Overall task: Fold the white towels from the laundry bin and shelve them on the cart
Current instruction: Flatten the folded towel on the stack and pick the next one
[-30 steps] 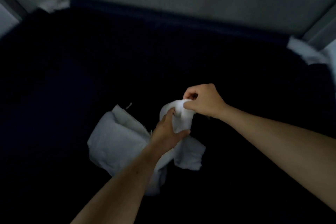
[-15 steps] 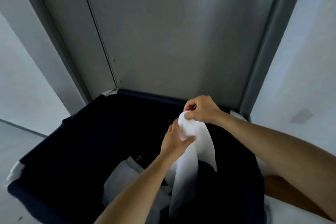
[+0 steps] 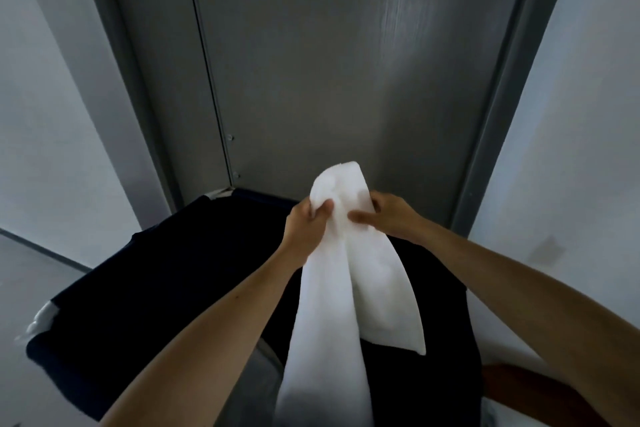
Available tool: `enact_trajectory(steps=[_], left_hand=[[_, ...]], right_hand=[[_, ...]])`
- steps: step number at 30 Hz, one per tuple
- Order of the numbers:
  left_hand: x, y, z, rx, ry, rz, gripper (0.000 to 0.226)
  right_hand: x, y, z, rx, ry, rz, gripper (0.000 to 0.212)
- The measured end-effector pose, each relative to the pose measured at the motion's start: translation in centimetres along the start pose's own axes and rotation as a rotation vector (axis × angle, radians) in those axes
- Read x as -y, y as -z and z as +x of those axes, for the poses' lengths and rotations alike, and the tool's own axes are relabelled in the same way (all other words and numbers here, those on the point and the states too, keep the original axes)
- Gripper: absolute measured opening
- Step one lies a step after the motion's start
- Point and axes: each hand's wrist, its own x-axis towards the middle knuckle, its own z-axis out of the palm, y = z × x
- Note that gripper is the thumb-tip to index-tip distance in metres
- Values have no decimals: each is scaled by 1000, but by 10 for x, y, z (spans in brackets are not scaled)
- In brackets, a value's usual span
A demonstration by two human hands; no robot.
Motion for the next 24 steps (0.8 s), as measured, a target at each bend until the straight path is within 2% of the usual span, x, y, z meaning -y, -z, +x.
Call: enact_trajectory(steps=[2,5,10,12,15,17,19,20,22,23,24], left_hand=[[0,7,2,6,-3,-66,26],[5,20,6,-9,16,-160,16],[5,30,3,26,59,-331,12],[5,33,3,50,58,-300,11],[4,38,14,-1,42,-83,22],[-2,39,18,-10,-64,180,44],[-5,37,19,92,-252,393,69],[-8,35,17,169,-321,524,72],[-7,30,13,294,-367,770,58],[-4,28,13,323,-351,799,48],[-2,27,14,332,-325,728,41]], right_hand=[[-5,-2,-1,-8,-25,-46,32],[-10,-5,-3,-28,-56,-112,36],[-16,-21,-16,177,-116,-196,34],[-14,-30,-20,136,-90,-170,33],[-1,-32,-20,-30,-50,-49,23],[14,-30,-19,-80,-23,-50,13],[28,-31,-18,-120,22,-132,21],[31,-32,-18,-135,29,-149,21],[36,-35,-17,-148,53,-160,16],[38,-35,-17,-152,69,-174,18],[39,-34,-15,-156,80,-191,19]])
